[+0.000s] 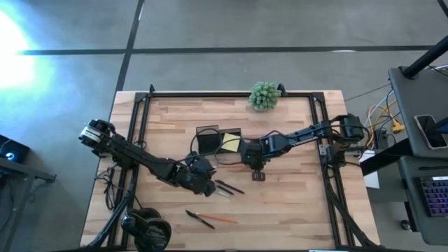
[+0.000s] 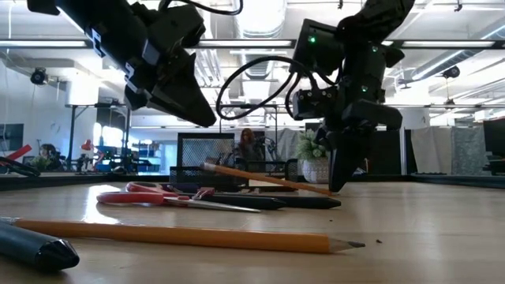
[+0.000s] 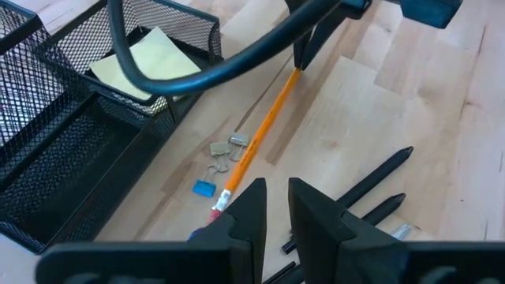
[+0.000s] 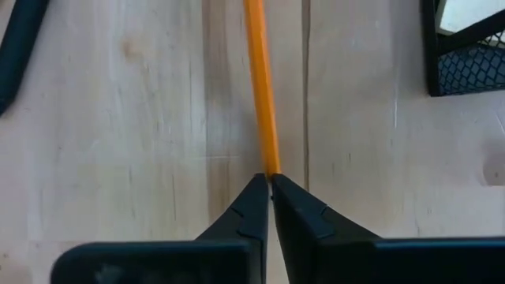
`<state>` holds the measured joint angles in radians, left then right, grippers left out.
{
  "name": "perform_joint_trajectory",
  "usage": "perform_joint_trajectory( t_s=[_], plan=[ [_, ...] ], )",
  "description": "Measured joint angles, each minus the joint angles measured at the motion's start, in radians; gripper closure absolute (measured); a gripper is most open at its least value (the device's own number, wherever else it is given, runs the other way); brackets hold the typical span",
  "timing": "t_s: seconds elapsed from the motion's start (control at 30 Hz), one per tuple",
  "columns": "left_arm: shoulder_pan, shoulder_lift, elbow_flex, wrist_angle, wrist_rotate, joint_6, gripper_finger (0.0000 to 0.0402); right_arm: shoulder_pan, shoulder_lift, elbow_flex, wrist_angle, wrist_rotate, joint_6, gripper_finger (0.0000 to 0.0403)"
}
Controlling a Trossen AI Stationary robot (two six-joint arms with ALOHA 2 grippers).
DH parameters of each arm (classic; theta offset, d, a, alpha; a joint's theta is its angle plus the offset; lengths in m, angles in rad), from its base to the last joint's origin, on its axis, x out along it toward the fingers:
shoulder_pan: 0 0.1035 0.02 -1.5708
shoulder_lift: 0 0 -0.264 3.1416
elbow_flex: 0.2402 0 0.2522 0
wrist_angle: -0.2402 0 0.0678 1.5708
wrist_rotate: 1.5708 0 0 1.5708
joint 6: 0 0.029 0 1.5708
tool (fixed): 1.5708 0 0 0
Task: Pick and place office supplies into organizer
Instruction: Put the top orange pencil into the desk organizer
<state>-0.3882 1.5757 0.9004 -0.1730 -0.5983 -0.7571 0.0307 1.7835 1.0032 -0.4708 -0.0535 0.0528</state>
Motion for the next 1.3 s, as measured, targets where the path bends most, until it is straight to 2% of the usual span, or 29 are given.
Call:
perform_joint_trajectory(
  t_s=[0.4, 0.5, 0.63, 0.83, 0.9, 1.03, 1.3],
  plan=[
    [-0.002, 0.0, -0.057, 0.017, -0.003, -0.047, 0.0361, 0.0, -0.001, -0.01, 0.014, 0.006, 0.0, 0.0394],
    [-0.004, 0.0, -0.088, 0.113, -0.026, 0.043, 0.0355, 0.0, -0.001, -0.01, 0.014, 0.006, 0.0, 0.0394],
    [0.014, 0.003, -0.133, 0.244, -0.024, 0.183, 0.0317, 0.0, -0.001, -0.01, 0.014, 0.006, -0.001, 0.0394],
    [0.051, 0.006, -0.178, 0.244, -0.007, 0.201, 0.0258, 0.0, 0.0, -0.01, 0.014, 0.006, -0.003, 0.0394],
    [0.062, 0.006, -0.188, 0.242, 0.018, 0.239, 0.0248, 0.0, 0.0, -0.011, 0.013, 0.005, -0.009, 0.0394],
    [0.1, 0.005, -0.185, 0.245, 0.132, 0.308, 0.0244, 0.0, 0.0, -0.011, 0.014, 0.005, -0.012, 0.0394],
    [0.168, 0.008, -0.188, 0.245, 0.196, 0.364, 0.0244, 0.0, 0.001, -0.011, 0.014, 0.005, -0.02, 0.0394]
  ],
)
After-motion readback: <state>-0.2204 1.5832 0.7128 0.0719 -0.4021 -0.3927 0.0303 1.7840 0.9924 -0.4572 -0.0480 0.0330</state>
